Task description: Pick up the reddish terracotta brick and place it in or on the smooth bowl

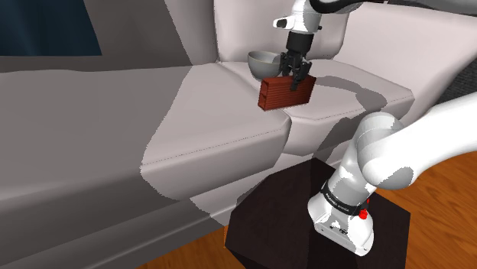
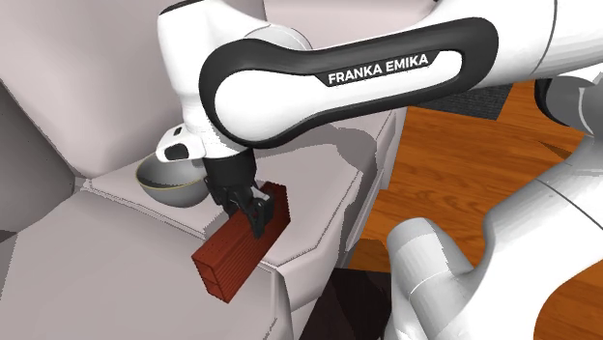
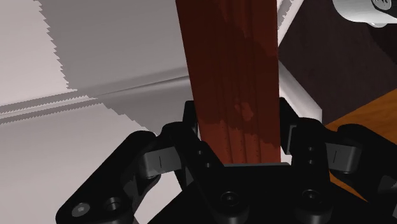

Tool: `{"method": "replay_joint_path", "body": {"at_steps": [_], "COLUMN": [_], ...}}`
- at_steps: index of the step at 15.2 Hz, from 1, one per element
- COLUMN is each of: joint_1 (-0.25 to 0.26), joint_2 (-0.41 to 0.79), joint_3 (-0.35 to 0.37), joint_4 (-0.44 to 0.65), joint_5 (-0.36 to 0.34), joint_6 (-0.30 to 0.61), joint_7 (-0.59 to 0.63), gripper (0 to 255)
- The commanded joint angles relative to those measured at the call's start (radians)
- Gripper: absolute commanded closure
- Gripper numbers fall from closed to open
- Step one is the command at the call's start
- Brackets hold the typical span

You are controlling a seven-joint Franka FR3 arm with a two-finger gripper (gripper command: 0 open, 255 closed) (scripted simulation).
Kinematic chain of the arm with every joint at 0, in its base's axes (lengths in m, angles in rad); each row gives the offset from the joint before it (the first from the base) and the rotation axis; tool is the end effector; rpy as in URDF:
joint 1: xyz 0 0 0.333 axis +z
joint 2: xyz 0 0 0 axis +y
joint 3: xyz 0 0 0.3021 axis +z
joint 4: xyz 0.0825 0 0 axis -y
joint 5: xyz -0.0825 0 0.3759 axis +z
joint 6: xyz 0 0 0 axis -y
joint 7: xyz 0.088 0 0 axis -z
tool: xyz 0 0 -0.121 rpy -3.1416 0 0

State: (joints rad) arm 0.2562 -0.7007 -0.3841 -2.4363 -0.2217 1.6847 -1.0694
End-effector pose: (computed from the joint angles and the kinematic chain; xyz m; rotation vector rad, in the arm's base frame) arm 0.3382 -0.0790 0.4908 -2.6450 -1.5697 0.0876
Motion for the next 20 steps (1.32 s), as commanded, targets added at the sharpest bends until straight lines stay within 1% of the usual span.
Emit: {"method": "replay_joint_path", "body": {"at_steps": [1, 20], "joint_1": [0.001, 0.021], "joint_2": [-0.002, 0.044], "joint_3": [0.005, 0.042], "joint_4": [0.021, 0.306], "joint_5": [0.004, 0.041], "joint_6": [-0.023, -0.263], "joint_7": [0.0, -0.01], "gripper": [255, 255]}}
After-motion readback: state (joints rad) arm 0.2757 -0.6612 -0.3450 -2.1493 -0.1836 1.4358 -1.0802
